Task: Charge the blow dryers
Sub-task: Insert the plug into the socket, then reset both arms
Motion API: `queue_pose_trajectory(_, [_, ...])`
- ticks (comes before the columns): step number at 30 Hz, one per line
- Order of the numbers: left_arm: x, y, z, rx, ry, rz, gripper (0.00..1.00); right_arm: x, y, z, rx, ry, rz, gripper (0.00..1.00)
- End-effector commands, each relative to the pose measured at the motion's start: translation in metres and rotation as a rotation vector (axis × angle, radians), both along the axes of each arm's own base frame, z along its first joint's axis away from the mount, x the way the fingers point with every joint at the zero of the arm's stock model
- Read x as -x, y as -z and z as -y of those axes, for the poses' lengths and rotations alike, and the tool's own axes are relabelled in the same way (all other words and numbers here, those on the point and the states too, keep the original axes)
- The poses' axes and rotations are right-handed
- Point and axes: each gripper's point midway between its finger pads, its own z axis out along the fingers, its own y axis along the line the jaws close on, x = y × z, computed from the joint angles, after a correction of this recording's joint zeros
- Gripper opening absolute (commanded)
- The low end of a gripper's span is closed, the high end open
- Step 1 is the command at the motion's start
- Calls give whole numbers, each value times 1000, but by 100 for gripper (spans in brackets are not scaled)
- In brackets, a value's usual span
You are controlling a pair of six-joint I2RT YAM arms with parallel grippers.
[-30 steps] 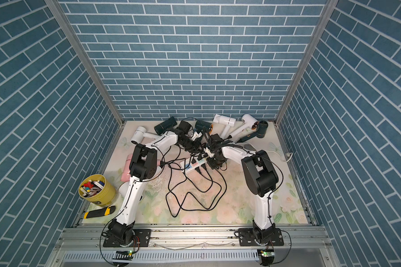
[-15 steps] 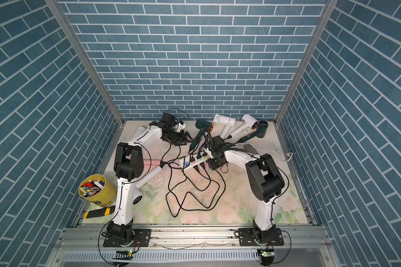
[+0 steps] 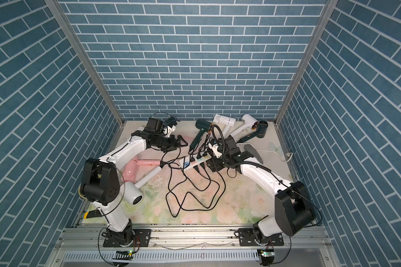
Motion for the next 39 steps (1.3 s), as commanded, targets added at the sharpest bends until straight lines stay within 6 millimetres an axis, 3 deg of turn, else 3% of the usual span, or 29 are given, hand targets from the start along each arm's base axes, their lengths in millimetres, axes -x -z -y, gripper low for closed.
queue_pose_trajectory(1, [17,-10,-2,-18,-23,77,99,19,-22,1,-89,4,17,97])
queue_pose_trajectory(9, [89,-31,-1,-127,-16,268,99,69,-54,26,-219,28,96,99])
queue_pose_trajectory(14, [119,-43,-10,-184,-52,388,100,80,-60,51,-244,133,159,99])
queue_pose_trajectory(17, [131,-45,-23,-250,-96,448,100,92,-65,54,-277,101,200,99])
queue_pose_trajectory(19, [132,-42,-40,-299,-156,469,100,93,-66,59,-269,98,240,99])
queue_pose_trajectory(23, [128,-39,-79,-423,-301,533,99,76,-64,70,-198,144,307,99])
queue_pose_trajectory(27, [116,-41,-105,-540,-410,611,100,41,-63,93,-157,267,332,99])
queue_pose_trajectory(33, [84,-36,-139,-706,-503,630,100,-10,-65,170,-70,620,441,99])
queue_pose_trajectory(35, [75,-28,-153,-750,-532,597,100,-17,-70,199,-80,751,502,99])
queue_pose_trajectory(39, [62,-3,-182,-825,-593,516,100,-18,-54,245,-82,920,593,99])
